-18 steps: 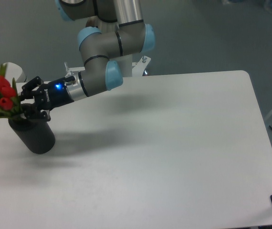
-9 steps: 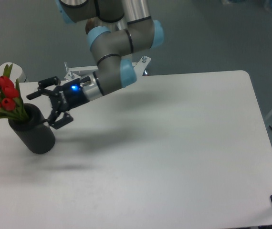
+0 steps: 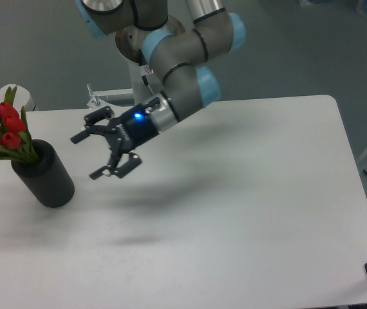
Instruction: Insert the flowers into the vase
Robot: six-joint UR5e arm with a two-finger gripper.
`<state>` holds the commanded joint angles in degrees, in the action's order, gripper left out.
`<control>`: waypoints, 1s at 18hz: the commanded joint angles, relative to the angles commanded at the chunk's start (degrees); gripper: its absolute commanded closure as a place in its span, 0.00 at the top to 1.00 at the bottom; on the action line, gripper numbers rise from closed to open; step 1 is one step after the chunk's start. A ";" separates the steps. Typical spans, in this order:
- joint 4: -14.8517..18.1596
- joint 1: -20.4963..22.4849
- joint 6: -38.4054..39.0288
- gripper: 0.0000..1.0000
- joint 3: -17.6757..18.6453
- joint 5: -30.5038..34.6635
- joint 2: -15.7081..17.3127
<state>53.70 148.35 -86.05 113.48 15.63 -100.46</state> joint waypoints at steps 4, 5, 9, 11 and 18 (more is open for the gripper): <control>0.00 4.22 0.53 1.00 -6.77 12.38 -6.32; -0.09 4.92 0.88 1.00 -8.87 16.67 -7.63; 0.09 5.55 0.89 1.00 -13.37 30.74 -9.67; 0.09 5.20 0.89 1.00 -14.25 36.82 -10.46; 1.49 2.92 0.36 1.00 -21.80 53.68 -14.50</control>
<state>55.19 151.27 -85.69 91.68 69.31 -114.95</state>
